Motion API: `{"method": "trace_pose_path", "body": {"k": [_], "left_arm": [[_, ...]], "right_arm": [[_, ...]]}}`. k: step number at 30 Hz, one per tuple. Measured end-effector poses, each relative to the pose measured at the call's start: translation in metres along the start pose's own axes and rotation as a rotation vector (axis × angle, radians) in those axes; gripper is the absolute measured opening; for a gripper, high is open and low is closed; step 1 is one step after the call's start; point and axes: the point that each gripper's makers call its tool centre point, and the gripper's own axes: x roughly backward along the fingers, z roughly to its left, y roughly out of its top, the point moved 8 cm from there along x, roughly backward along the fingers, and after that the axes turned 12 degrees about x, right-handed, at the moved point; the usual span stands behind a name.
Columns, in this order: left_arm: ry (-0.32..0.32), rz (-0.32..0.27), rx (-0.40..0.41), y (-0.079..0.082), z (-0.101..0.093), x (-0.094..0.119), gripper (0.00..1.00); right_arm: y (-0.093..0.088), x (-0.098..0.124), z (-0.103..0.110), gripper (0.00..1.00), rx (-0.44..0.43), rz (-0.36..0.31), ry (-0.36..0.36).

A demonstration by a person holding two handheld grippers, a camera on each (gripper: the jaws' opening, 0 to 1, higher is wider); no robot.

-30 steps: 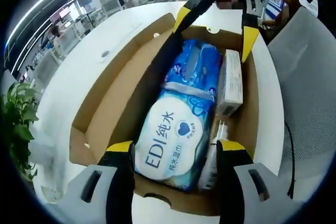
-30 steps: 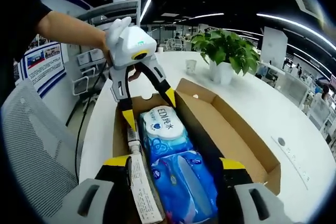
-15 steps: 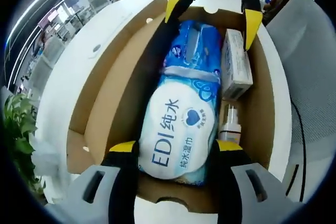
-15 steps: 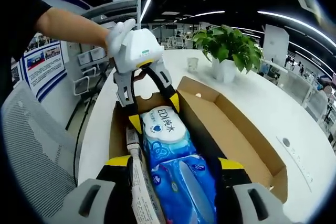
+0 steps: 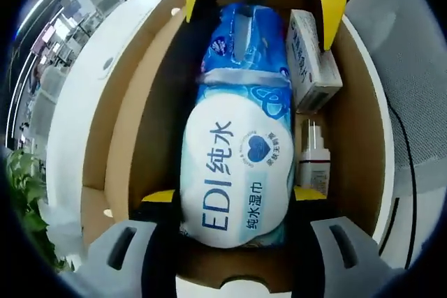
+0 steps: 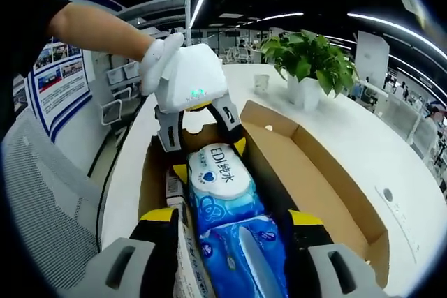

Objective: Operate the shoe box by opening the lid, removing the specified soft item, and placing it in the target area until the item is outside and the box remains undamaged.

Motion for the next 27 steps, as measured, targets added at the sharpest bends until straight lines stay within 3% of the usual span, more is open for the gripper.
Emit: {"method": "trace_pose_path", "body": {"k": [16, 23, 27], "left_arm": [[-0.036, 0.006, -0.021, -0.001, 0.0, -0.011, 0.64], [-0.036, 0.026, -0.039, 0.001, -0.004, -0.02, 0.67], [-0.079, 0.045, -0.022, 0.001, -0.003, -0.023, 0.68]], "right_arm": [[0.0, -0.05, -0.001, 0.59, 0.05, 0.074, 0.106], [-0.001, -0.066, -0.002, 0.56, 0.08, 0.089, 0.112], [-0.003, -0.073, 0.0, 0.57, 0.099, 0.115, 0.131]]}}
